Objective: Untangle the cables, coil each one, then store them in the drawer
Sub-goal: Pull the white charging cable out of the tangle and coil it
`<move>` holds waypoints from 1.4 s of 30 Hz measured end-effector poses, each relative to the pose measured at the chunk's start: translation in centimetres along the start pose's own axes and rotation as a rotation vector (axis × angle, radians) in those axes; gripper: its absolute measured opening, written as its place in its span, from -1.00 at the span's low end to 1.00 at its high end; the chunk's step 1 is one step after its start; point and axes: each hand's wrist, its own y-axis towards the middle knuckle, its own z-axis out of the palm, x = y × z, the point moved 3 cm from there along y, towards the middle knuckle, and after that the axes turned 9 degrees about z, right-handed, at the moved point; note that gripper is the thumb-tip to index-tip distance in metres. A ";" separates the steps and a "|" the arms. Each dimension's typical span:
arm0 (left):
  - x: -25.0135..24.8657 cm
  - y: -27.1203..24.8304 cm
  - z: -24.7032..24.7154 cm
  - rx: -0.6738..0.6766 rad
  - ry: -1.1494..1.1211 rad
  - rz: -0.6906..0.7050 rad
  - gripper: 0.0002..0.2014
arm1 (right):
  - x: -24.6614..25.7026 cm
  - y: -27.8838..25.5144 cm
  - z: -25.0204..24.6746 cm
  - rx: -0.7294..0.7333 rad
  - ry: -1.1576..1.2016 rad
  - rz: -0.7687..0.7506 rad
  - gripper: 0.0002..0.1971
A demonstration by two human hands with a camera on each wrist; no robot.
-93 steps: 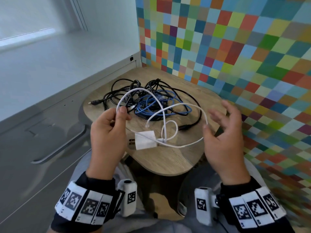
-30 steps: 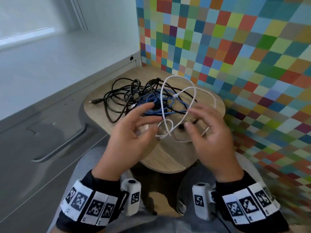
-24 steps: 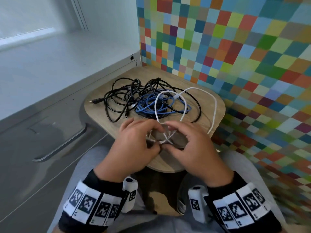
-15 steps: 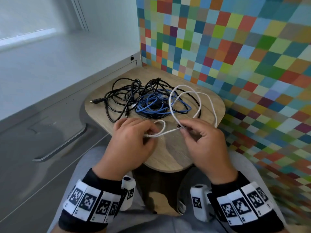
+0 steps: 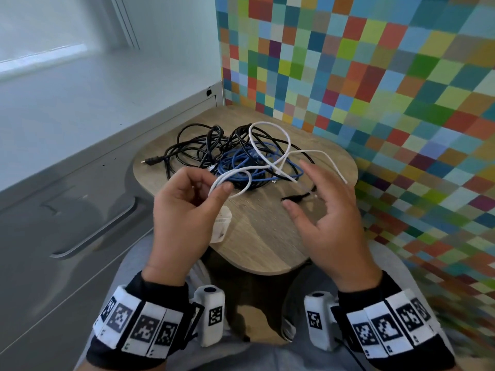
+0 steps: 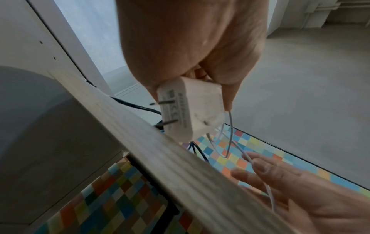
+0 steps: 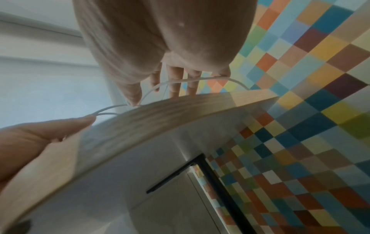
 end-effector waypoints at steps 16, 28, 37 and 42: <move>1.0 1.0 -3.2 -0.548 -0.178 0.086 -0.85 | -2.5 1.0 -1.5 -0.188 0.074 0.156 -0.78; 1.6 1.5 -3.7 -0.660 -0.248 0.042 -0.88 | -3.7 2.5 -2.9 -0.257 -0.095 0.191 -0.80; -1.9 1.5 -0.2 -0.278 -0.202 0.178 -0.85 | 0.5 4.6 -1.7 0.051 -0.461 0.204 -0.36; -3.4 0.8 0.6 -0.066 -0.151 0.241 -0.87 | 5.8 3.1 -0.7 0.018 -0.338 -0.070 -0.32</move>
